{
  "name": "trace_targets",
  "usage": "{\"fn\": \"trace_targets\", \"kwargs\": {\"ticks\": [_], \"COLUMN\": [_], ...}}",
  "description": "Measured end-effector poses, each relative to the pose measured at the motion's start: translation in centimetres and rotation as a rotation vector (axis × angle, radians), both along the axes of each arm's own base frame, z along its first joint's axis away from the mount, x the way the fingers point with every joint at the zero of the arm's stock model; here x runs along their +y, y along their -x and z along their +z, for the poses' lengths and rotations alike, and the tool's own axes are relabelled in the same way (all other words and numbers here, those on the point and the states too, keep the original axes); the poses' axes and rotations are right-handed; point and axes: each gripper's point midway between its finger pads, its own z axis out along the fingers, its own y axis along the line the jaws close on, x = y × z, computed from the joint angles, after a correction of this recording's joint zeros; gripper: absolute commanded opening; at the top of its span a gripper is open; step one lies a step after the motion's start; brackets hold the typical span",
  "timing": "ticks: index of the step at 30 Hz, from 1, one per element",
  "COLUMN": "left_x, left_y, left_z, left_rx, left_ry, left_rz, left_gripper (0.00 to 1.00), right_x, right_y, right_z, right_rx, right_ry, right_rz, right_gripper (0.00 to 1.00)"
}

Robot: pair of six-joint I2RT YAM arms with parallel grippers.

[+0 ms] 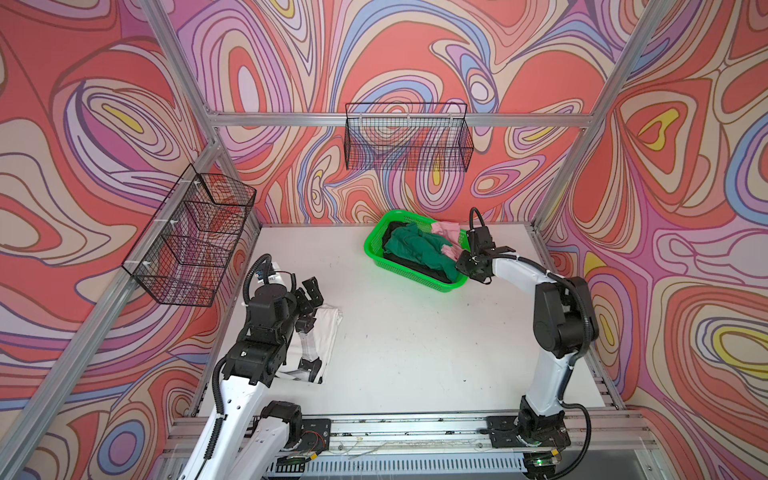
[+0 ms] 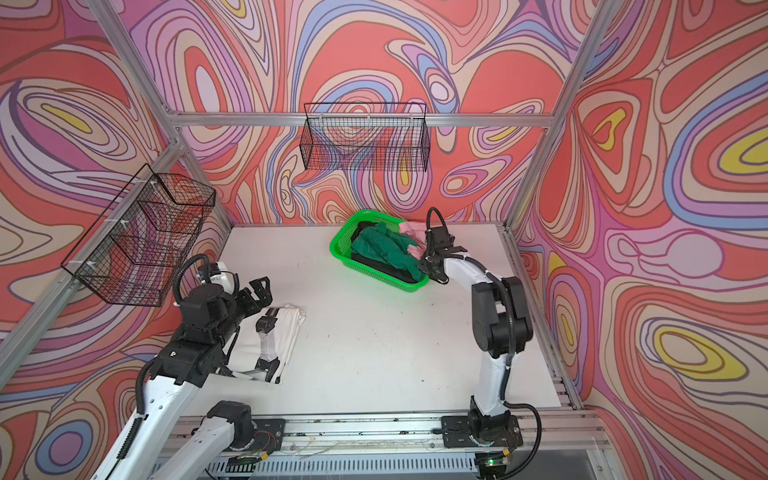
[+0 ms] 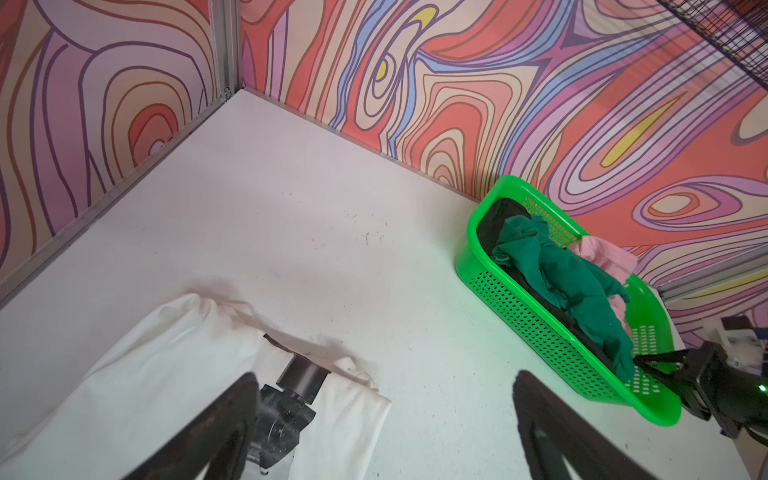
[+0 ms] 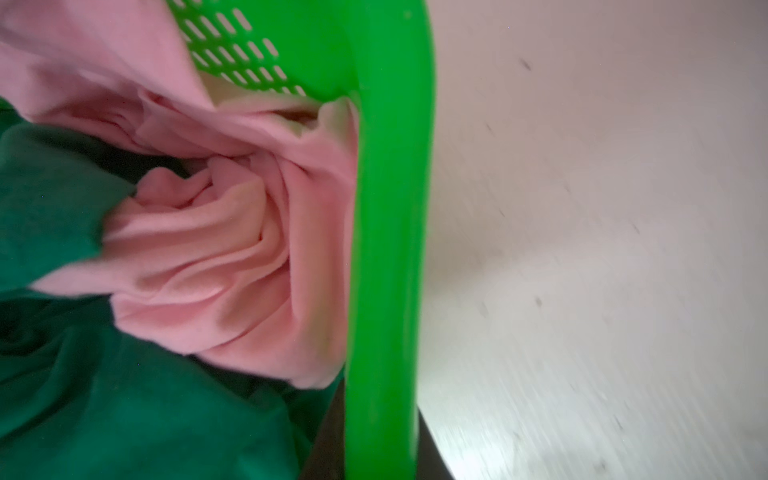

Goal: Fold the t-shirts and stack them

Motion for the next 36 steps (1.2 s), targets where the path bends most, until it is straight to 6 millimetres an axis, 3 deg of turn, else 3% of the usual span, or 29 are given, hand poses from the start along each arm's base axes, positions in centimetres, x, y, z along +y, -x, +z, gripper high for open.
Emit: {"fn": "trace_targets", "kwargs": {"ticks": [11, 20, 26, 36], "left_x": [-0.6, -1.4, -2.6, -3.6], "left_y": [0.3, 0.5, 0.0, -0.2], "left_z": [0.5, 0.6, -0.5, -1.3], "left_rx": [-0.016, -0.020, 0.024, 0.058], "left_ry": [0.022, 0.042, 0.054, 0.072], "left_rz": [-0.029, -0.066, -0.119, -0.168], "left_gripper": [0.96, 0.96, 0.95, 0.95], "right_x": [-8.8, -12.2, -12.9, -13.2], "right_y": [14.2, 23.0, 24.7, 22.0], "right_z": [3.7, 6.7, 5.2, 3.6], "right_rx": [-0.089, -0.165, -0.116, -0.126], "right_ry": [-0.063, -0.023, -0.038, -0.113], "right_rz": [-0.343, -0.580, -0.707, -0.860], "right_gripper": [0.05, 0.06, 0.06, 0.04]}}
